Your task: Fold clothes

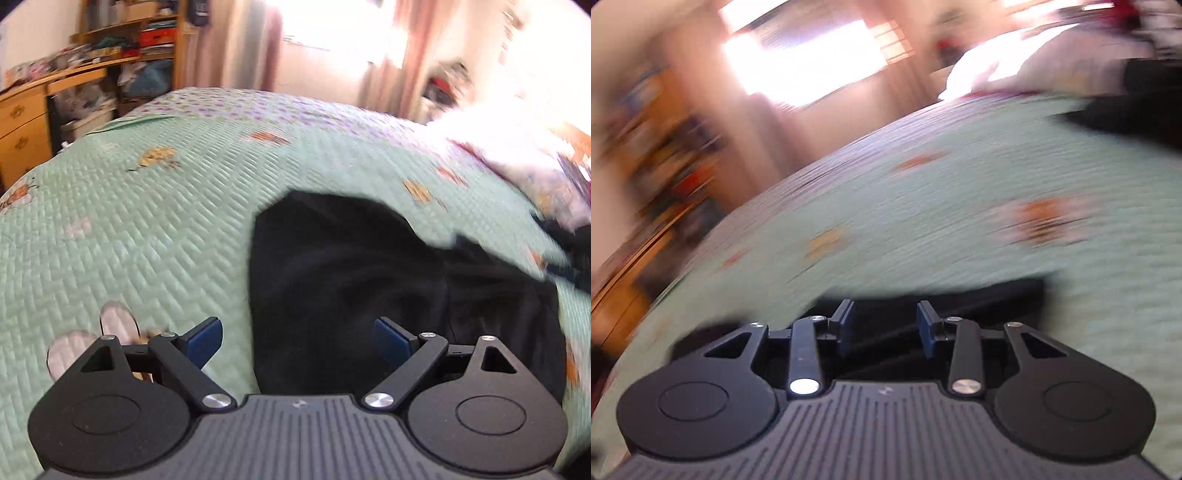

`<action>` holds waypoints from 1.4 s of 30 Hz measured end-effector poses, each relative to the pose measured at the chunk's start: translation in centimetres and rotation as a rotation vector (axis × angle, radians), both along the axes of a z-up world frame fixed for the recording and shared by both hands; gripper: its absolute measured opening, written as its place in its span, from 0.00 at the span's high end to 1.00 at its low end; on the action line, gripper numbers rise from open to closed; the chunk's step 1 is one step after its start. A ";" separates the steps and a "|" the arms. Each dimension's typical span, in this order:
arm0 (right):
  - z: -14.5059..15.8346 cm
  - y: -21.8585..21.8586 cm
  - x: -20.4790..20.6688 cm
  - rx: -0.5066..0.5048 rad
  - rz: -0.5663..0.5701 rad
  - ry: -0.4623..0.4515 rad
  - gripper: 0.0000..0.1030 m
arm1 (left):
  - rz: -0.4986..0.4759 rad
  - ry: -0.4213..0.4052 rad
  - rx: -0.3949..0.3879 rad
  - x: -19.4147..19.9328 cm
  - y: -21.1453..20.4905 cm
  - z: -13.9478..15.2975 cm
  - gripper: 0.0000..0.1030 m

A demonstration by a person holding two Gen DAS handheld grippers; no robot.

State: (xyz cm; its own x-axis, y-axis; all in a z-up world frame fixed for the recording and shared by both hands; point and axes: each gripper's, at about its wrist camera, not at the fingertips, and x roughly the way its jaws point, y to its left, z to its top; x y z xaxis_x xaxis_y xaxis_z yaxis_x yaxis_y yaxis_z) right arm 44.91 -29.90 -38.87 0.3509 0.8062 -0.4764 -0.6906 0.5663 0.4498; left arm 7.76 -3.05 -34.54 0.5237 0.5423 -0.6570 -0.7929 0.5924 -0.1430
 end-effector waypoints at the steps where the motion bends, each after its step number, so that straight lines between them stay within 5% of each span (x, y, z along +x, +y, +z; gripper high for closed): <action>1: 0.0 2.2 -2.0 -0.013 0.113 0.000 0.62 | 0.032 -0.001 -0.001 0.4 1.3 0.2 0.12; 4: -0.1 7.9 -7.4 -0.050 0.388 -0.017 0.62 | 0.113 0.021 0.000 1.6 5.2 0.5 0.12; 7: 1.1 12.5 -11.8 -0.087 0.523 -0.175 0.62 | 0.179 0.087 -0.021 2.8 8.2 0.1 0.13; 9: 2.4 16.0 -12.5 -0.113 0.536 -0.287 0.57 | 0.182 0.078 -0.047 2.8 8.6 -0.2 0.13; 12: 3.5 21.5 -10.6 -0.123 0.536 -0.337 0.39 | 0.142 0.049 -0.060 2.7 7.7 -0.7 0.13; 15: 3.5 27.9 -9.8 -0.170 0.673 -0.448 0.26 | 0.102 0.043 -0.059 2.9 6.2 -1.6 0.13; 21: 1.1 37.4 -11.1 -0.385 0.847 -0.516 0.25 | 0.060 0.020 -0.038 1.7 4.5 -2.9 0.12; 24: -0.8 40.1 -11.0 -0.448 0.916 -0.472 0.26 | 0.056 0.016 -0.049 0.7 4.8 -3.5 0.11; 26: -1.7 40.4 -10.9 -0.421 0.940 -0.413 0.47 | 0.074 0.020 -0.051 0.1 5.2 -3.8 0.11; 27: -1.8 40.3 -10.9 -0.396 0.961 -0.374 0.86 | 0.086 0.021 -0.050 -0.2 5.4 -3.8 0.11; 28: -1.4 39.4 -11.5 -0.373 0.966 -0.416 0.95 | 0.098 0.019 -0.051 -0.6 5.6 -3.8 0.11; 31: 0.8 34.8 -13.6 -0.268 0.990 -0.531 0.95 | 0.125 0.000 -0.056 -1.7 5.9 -3.7 0.11; 35: 3.5 23.3 -17.2 -0.147 1.022 -0.753 0.94 | 0.133 -0.001 -0.047 -2.3 5.4 -3.7 0.11; 38: 1.5 18.2 -18.2 -0.219 1.043 -0.672 0.91 | 0.131 0.022 -0.039 -1.5 5.0 -3.5 0.11; 40: 0.4 15.4 -18.6 -0.219 1.020 -0.604 0.80 | 0.119 0.038 -0.018 -0.8 4.3 -3.0 0.11; 42: -0.3 13.1 -18.7 -0.177 0.978 -0.517 0.57 | 0.104 0.065 0.017 0.0 3.5 -2.3 0.11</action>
State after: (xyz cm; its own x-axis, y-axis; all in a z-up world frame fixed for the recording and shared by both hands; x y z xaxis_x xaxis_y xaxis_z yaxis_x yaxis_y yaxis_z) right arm 26.21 -16.85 -39.17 -0.2079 0.7789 -0.5917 -0.9541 -0.2948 -0.0529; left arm 7.80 0.46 -36.83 0.4210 0.6028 -0.6778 -0.8572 0.5086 -0.0801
